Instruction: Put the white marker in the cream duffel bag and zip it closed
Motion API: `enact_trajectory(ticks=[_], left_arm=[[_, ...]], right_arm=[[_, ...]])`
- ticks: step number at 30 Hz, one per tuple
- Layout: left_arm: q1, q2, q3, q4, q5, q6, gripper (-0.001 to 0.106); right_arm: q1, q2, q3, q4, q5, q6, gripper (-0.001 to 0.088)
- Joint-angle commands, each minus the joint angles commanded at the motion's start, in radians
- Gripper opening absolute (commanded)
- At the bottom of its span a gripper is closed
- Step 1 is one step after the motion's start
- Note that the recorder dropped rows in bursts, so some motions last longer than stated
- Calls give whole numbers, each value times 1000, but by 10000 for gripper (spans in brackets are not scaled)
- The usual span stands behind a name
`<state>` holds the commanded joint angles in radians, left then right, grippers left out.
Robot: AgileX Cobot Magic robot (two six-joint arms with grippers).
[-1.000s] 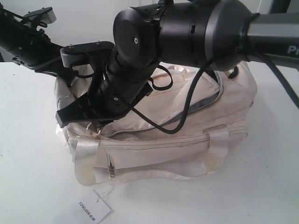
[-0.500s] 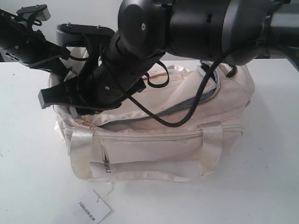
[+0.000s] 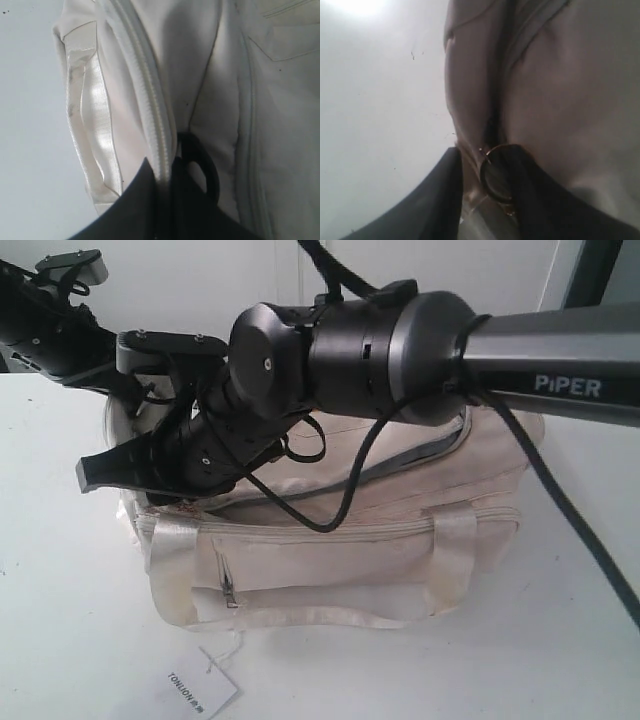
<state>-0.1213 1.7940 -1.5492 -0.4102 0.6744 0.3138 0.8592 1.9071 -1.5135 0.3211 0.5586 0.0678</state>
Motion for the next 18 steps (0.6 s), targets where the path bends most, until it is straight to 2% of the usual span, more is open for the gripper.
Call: enact_trajectory(ticks=[1,2,4,10,18], left_arm=[[0,0,0,0,0,0,0],[0,0,0,0,0,0,0],[0,0,0,0,0,0,0],[0,0,0,0,0,0,0],[0,0,0,0,0,0,0]], right_arm=[[0,-5,0,0,0,0,204],[0,-14,0,0,0,0,107],[0,-42,0,-4,0,0,0],[0,-127,0,-8,8,-10,0],[0,-129,0,-8,208,-10,0]])
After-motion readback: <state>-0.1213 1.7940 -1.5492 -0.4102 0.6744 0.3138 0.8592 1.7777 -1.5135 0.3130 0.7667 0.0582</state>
